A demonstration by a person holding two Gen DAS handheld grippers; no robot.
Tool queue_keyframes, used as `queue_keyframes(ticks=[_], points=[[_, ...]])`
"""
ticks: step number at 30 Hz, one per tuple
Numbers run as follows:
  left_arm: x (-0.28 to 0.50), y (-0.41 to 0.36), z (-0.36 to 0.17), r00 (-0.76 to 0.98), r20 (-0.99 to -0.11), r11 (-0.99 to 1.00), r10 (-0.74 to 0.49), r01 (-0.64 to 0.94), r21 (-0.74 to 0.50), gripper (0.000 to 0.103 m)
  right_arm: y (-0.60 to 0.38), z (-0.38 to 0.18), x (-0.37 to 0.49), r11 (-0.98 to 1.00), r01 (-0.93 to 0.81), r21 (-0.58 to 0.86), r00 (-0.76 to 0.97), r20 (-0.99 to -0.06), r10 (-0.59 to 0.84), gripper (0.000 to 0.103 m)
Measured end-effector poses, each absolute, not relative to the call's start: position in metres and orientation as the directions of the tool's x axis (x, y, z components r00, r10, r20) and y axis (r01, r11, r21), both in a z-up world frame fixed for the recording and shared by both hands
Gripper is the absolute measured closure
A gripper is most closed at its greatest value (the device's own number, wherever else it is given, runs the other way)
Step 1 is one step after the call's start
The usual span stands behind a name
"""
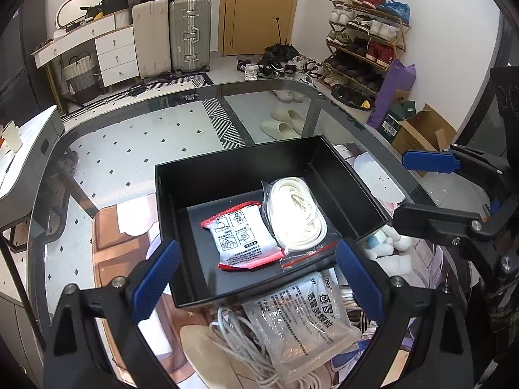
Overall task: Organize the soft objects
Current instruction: 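Withdraw both tools from the box and move the right tool to the white foam strip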
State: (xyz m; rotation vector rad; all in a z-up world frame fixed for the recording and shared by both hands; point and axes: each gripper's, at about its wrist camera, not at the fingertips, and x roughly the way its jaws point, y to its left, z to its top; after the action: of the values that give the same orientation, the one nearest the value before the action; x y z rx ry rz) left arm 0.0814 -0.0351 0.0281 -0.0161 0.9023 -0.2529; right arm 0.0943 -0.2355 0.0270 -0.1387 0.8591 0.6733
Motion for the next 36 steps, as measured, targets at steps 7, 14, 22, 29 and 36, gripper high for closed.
queue_keyframes(ticks=[7, 14, 22, 29, 36], points=[[0.061, -0.032, 0.031, 0.601, -0.765, 0.969, -0.233, 0.209, -0.131, 0.005, -0.241, 0.027, 0.081, 0.772, -0.620, 0.142, 0.454, -0.737, 0.500, 0.010], [0.045, -0.026, 0.031, 0.602, -0.765, 0.971, -0.229, 0.194, -0.138, 0.005, -0.246, 0.024, 0.069, 0.762, -0.638, 0.110, 0.453, -0.747, 0.487, 0.010], [0.038, -0.022, 0.020, 0.575, -0.787, 0.973, -0.224, 0.176, -0.148, 0.005, -0.264, 0.018, 0.043, 0.741, -0.664, 0.099, 0.434, -0.755, 0.491, 0.010], [0.031, -0.025, 0.012, 0.553, -0.800, 0.970, -0.233, 0.185, -0.155, 0.005, -0.260, 0.014, 0.041, 0.730, -0.677, 0.095, 0.414, -0.771, 0.485, 0.010], [0.028, -0.029, 0.004, 0.518, -0.820, 0.967, -0.241, 0.203, -0.156, 0.005, -0.249, 0.003, 0.036, 0.697, -0.713, 0.073, 0.374, -0.801, 0.467, 0.010]])
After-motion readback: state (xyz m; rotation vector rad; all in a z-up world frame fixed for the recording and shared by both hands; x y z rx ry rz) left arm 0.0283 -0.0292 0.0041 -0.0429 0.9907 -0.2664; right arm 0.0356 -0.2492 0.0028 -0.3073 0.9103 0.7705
